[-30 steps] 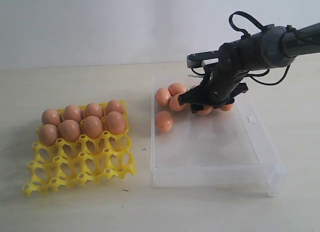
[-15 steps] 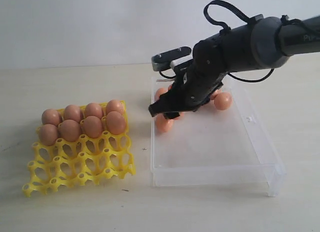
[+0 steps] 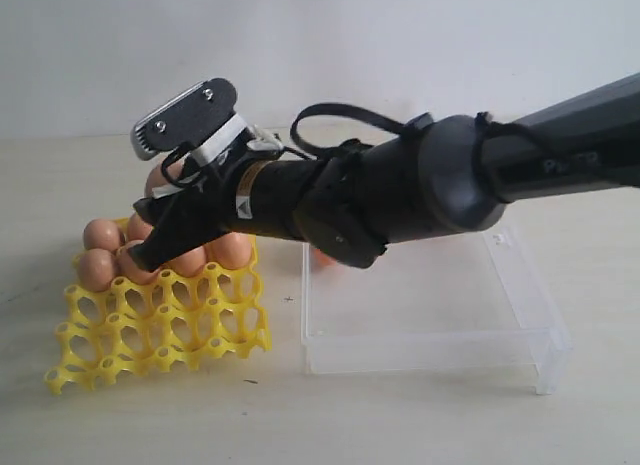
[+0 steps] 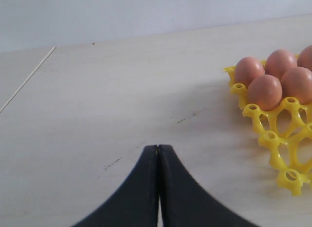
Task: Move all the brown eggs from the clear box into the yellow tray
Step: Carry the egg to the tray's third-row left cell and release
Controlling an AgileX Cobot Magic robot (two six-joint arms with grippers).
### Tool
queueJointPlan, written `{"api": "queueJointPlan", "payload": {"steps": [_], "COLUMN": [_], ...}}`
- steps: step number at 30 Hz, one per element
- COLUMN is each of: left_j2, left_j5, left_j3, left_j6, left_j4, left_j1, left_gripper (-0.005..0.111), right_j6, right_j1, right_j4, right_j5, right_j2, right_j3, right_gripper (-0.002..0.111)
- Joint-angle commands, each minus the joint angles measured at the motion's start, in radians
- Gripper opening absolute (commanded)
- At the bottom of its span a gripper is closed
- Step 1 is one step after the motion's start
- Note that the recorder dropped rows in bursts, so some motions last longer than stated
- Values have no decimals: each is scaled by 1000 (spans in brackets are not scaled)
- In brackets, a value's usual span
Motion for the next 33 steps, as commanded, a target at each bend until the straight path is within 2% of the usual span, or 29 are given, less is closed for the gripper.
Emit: {"api": "queueJointPlan", "payload": {"steps": [1,7,17,33], "left_j2": [-6,-6,-6,-6], "left_j5": [-8,-8,-8,-8], "left_j3": [-4,-4,-4,-4], "left_j6": [-5,-5,-5,-5], "left_j4": [1,1,1,1], "left_j1": [-6,-6,-6,-6], "left_gripper": [0,0,0,0], "right_j6": [12,61,171,436], "right_j1": [29,60,77,77], "right_j4": [-23,-35,-187,-367], "right_j5": [-98,-98,-65,-82], "right_j2": [71,155,250,267], "right_j3": [-30,-114,-223,-233], "right_gripper": [0,0,0,0]}}
